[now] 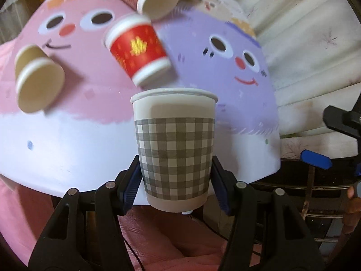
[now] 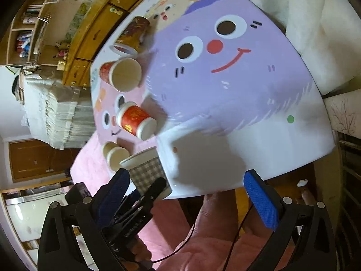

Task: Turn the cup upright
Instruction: 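Lift the gingham cup with the right gripper and rotate it mouth up, then lower the upright gingham cup toward the table with the right gripper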

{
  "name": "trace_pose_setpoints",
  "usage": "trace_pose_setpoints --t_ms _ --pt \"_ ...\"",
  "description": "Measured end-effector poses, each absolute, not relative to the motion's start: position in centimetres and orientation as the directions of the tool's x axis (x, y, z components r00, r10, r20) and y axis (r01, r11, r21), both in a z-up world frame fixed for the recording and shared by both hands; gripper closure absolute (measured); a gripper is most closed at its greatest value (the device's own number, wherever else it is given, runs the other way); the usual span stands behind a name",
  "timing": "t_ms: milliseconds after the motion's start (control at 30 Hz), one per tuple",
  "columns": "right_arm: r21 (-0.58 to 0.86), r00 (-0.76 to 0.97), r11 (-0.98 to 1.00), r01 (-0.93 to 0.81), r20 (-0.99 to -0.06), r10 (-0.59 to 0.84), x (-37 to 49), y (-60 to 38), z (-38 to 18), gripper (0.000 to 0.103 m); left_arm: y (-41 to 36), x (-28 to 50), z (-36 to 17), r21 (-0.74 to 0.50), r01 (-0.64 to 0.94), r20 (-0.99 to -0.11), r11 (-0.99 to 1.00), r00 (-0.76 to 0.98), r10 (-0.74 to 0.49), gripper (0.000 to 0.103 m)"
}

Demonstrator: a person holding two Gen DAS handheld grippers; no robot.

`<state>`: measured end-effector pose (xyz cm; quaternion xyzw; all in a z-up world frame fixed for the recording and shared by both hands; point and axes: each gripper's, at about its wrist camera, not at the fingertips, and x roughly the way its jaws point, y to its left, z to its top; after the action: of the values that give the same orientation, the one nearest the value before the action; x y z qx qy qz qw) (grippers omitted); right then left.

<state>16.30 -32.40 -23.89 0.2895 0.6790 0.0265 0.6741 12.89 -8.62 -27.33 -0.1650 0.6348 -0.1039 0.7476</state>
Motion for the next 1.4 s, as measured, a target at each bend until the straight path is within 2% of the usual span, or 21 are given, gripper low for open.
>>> trace_pose_setpoints --t_ms 267,433,567,767,1167,1400 --pt "0.367 0.066 0.889 0.273 -0.929 0.364 16.0 -31.4 -25.6 0.0 -10.7 13.8 -30.9 -0.351 -0.07 -0.934 0.934 0.1 -0.343 0.047" --pt "0.372 0.045 0.887 0.273 -0.926 0.374 15.9 -30.9 -26.0 0.0 -10.8 14.3 -31.7 -0.347 -0.094 -0.938 0.933 0.057 -0.343 0.044" --pt "0.369 0.022 0.888 0.276 -0.926 0.377 16.0 -30.5 -26.4 0.0 -10.8 14.8 -32.1 -0.348 -0.11 -0.937 0.931 0.028 -0.347 0.04" --pt "0.374 0.0 0.894 0.247 -0.922 0.386 16.8 -28.8 -26.7 0.0 -10.4 14.9 -31.4 -0.348 -0.074 -0.937 0.935 0.0 -0.349 0.023" --pt "0.384 -0.111 0.919 0.085 -0.913 0.392 19.4 -20.5 -31.0 0.0 -6.8 13.2 -28.7 -0.348 -0.011 -0.936 0.937 -0.054 -0.348 0.022" --pt "0.343 -0.171 0.934 0.102 -0.919 0.356 20.2 -16.2 -34.7 0.0 -2.7 12.9 -28.6 -0.31 -0.006 -0.943 0.951 -0.126 -0.309 0.022"
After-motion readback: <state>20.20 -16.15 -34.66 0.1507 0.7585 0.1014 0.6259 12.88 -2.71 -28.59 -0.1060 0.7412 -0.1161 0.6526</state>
